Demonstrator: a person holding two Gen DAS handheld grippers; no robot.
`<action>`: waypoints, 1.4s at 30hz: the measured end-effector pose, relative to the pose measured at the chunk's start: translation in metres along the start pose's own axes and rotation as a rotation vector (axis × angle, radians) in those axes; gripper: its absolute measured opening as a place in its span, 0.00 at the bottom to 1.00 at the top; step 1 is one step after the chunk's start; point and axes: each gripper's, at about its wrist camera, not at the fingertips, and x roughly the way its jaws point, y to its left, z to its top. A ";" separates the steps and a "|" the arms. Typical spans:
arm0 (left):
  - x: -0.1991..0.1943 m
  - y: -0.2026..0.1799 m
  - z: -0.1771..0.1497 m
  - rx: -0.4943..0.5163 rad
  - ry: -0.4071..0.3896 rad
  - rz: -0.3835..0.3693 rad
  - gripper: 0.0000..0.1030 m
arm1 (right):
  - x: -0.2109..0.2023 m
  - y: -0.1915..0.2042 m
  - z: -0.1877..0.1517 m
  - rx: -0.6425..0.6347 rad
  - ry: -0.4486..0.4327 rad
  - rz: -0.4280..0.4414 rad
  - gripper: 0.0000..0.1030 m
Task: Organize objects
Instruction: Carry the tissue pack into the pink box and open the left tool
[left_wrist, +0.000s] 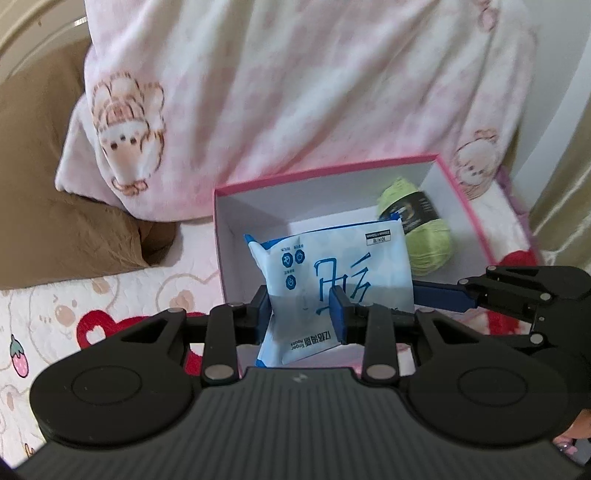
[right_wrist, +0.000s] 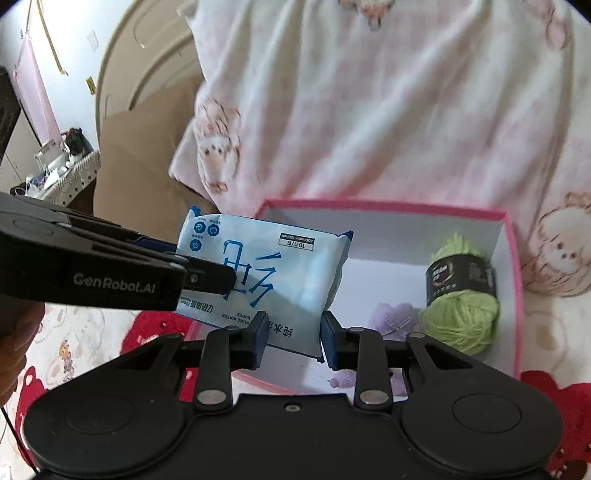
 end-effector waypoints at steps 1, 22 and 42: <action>0.010 0.000 0.001 -0.004 0.014 0.004 0.31 | 0.007 -0.004 0.000 0.005 0.010 0.003 0.34; 0.110 -0.005 0.003 0.019 0.232 0.085 0.32 | 0.092 -0.053 -0.022 0.171 0.207 0.102 0.34; 0.106 -0.016 -0.007 0.029 0.128 0.163 0.55 | 0.051 -0.044 -0.021 0.048 0.149 0.040 0.29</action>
